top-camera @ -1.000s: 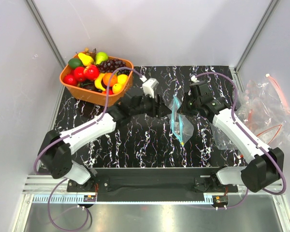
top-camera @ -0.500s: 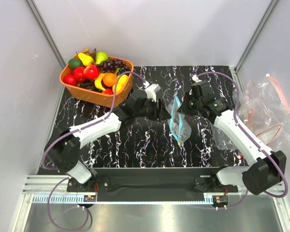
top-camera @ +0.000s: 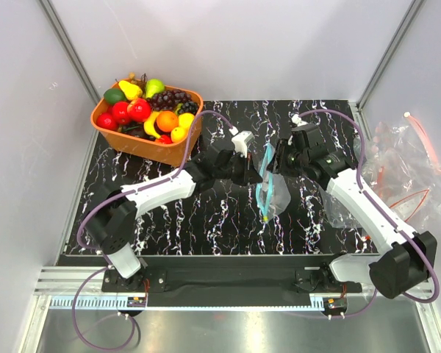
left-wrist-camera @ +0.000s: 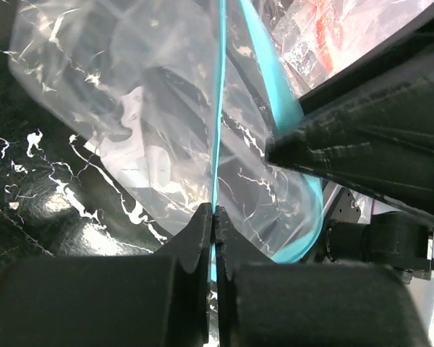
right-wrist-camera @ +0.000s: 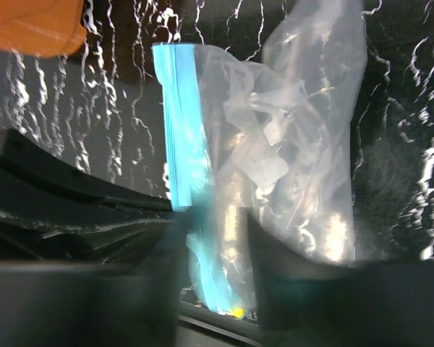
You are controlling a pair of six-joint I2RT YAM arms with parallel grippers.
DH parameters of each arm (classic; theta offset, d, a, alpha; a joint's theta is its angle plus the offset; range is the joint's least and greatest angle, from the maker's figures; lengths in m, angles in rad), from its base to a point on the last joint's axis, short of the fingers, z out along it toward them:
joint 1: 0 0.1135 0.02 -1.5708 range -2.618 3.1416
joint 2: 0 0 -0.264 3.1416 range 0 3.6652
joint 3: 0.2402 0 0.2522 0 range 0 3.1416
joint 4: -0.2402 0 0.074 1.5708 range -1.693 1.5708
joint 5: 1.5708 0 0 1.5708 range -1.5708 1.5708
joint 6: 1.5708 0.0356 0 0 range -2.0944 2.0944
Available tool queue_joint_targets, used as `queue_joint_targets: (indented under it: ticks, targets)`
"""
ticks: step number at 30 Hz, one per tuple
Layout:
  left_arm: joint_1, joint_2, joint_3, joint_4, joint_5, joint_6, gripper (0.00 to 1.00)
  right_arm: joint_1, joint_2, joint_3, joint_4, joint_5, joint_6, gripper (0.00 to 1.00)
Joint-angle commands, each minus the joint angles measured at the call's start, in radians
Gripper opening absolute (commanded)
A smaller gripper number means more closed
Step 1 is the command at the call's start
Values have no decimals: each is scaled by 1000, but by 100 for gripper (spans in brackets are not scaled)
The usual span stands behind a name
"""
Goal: Place the food in the zip-top bag and seal the zipper
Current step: Open the zipper of the food storage bag.
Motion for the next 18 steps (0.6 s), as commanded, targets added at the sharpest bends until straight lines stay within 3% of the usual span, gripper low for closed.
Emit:
queue_joint_targets:
  ticks: [1, 4, 9, 18]
  targets:
    - [2, 1, 61, 29, -12, 24, 0, 5, -53, -15, 32, 0, -36, 51]
    - [2, -2, 87, -6, -30, 39, 0, 5, -73, -30, 27, -21, -67, 64]
    - [2, 2, 124, -30, -47, 41, 0, 33, -100, -30, -22, -15, -96, 65]
    - [2, 5, 143, -54, -90, 10, 0, 80, -120, -32, -78, 104, -59, 50]
